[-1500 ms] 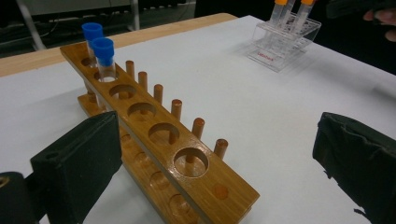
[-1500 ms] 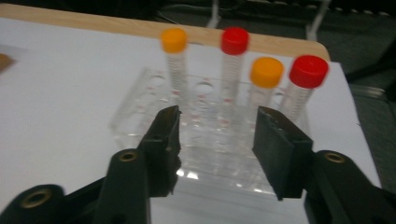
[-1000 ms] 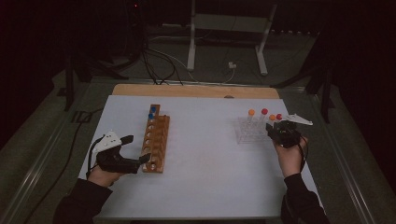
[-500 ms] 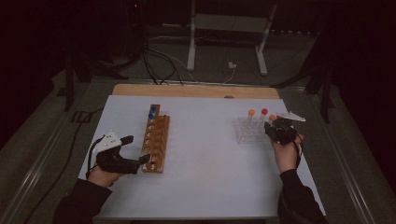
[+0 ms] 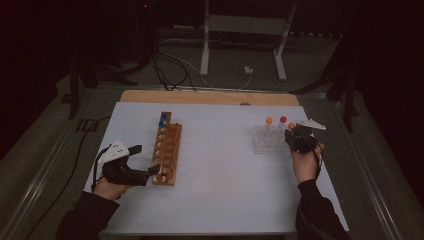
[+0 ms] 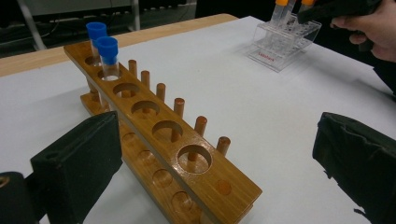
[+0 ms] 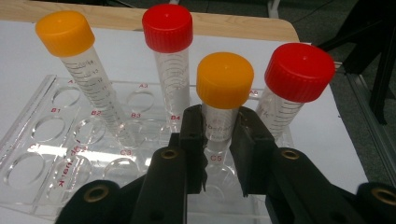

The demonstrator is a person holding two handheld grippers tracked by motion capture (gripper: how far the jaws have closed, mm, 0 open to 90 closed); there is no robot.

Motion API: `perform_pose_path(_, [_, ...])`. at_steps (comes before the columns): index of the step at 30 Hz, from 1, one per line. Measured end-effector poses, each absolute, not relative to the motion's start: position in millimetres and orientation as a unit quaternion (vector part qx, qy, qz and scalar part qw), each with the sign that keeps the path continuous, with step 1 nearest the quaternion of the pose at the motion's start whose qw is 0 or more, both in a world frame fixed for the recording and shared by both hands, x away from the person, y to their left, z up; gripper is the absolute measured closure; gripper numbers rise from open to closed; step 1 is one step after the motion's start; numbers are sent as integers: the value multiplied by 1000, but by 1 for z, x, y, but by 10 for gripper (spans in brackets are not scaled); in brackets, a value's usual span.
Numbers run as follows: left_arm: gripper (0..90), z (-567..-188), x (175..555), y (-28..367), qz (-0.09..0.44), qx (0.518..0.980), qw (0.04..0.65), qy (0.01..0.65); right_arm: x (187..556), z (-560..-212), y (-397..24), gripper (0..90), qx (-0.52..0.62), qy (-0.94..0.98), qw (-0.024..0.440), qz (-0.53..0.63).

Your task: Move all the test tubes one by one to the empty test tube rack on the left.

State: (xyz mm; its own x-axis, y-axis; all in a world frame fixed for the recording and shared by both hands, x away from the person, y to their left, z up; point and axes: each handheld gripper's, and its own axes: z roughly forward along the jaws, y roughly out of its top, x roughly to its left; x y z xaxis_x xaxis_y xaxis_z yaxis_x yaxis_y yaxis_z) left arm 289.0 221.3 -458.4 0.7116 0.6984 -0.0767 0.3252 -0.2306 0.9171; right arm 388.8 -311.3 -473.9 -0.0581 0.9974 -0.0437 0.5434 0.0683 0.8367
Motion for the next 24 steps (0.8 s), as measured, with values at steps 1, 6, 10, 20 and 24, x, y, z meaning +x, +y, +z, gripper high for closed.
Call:
perform_pose_path(1, [23, -458, 289, 221, 180, 764, 522, 335, 389, -473, -311, 751, 595, 648, 341, 331])
perform_pose_path(6, [23, -457, 289, 221, 179, 763, 523, 333, 387, -469, -311, 752, 591, 650, 344, 332])
perform_pose_path(10, [23, -456, 288, 220, 180, 764, 523, 332, 386, -462, -310, 752, 588, 650, 348, 333])
perform_pose_path(20, [23, -453, 288, 221, 181, 763, 526, 330, 379, -443, -307, 752, 572, 648, 371, 340])
perform_pose_path(24, [23, -450, 287, 220, 184, 763, 527, 327, 374, -432, -305, 752, 562, 648, 381, 346])
